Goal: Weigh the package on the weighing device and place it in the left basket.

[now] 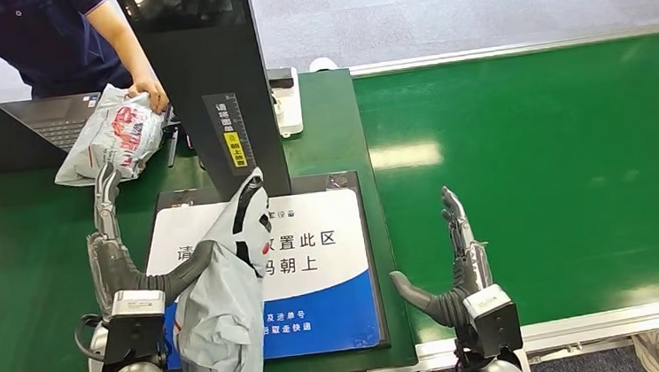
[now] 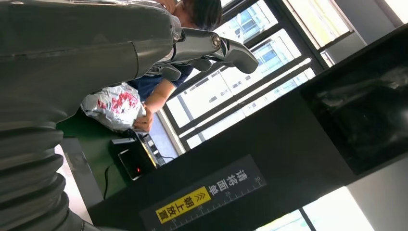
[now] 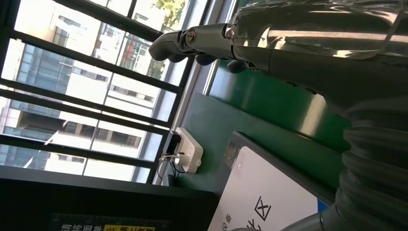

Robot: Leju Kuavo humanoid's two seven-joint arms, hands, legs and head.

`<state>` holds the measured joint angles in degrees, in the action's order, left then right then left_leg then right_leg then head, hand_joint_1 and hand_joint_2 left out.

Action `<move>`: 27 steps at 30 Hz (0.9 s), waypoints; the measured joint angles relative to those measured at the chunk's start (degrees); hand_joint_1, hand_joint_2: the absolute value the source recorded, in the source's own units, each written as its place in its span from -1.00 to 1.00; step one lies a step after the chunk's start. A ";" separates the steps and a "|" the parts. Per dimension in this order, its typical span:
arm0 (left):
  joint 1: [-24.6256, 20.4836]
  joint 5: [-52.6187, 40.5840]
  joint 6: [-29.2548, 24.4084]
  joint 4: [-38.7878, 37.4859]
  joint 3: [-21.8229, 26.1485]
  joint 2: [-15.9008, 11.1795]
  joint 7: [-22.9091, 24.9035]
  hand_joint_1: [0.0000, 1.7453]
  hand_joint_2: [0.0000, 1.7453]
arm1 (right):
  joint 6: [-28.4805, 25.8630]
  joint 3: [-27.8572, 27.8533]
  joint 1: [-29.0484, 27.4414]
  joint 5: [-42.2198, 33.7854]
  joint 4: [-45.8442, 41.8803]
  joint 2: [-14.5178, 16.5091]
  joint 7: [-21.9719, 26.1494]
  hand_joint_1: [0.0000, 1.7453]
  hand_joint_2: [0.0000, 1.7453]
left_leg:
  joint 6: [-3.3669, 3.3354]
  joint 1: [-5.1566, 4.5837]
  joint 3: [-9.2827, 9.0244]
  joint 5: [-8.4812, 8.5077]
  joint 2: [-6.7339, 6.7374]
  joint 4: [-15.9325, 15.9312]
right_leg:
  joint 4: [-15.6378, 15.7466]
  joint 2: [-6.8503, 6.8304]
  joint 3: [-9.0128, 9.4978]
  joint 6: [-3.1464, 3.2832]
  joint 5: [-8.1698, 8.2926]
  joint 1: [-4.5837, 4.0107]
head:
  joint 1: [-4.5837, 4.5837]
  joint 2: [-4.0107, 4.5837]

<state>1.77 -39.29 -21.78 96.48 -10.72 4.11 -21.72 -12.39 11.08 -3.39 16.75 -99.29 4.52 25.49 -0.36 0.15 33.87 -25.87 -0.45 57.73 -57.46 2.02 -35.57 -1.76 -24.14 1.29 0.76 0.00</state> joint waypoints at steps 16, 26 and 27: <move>-8.35 4.94 -7.44 -7.58 10.18 -3.35 2.78 -1.00 1.00 | 0.16 0.91 0.66 -0.52 1.39 0.00 0.06 -1.00 1.00 | 0.12 0.04 -0.05 0.08 -0.01 -0.02 | -0.04 -0.01 0.02 0.07 0.05 -0.05 | 0.01 0.00; -20.96 7.93 -14.13 -24.08 20.33 -11.27 1.68 -1.00 1.00 | -1.05 1.74 1.39 -1.69 2.38 -0.02 0.07 -1.00 1.00 | 0.22 0.10 -0.08 0.20 0.01 -0.02 | -0.12 0.01 0.03 0.19 0.13 -0.08 | -0.01 0.00; -21.56 7.98 -14.31 -25.09 20.75 -11.72 1.65 -1.00 1.00 | -1.07 1.83 1.44 -1.69 2.45 -0.02 0.07 -1.00 1.00 | 0.22 0.10 -0.08 0.20 0.01 -0.02 | -0.12 0.00 0.03 0.19 0.13 -0.08 | -0.01 0.00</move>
<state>-19.79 -31.31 -36.09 71.39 10.02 -7.61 -20.08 -13.46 12.91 -1.96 15.06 -96.84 4.50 25.55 -0.13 0.25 33.79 -25.68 -0.44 57.71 -57.58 2.02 -35.54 -1.57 -24.01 1.21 0.75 0.00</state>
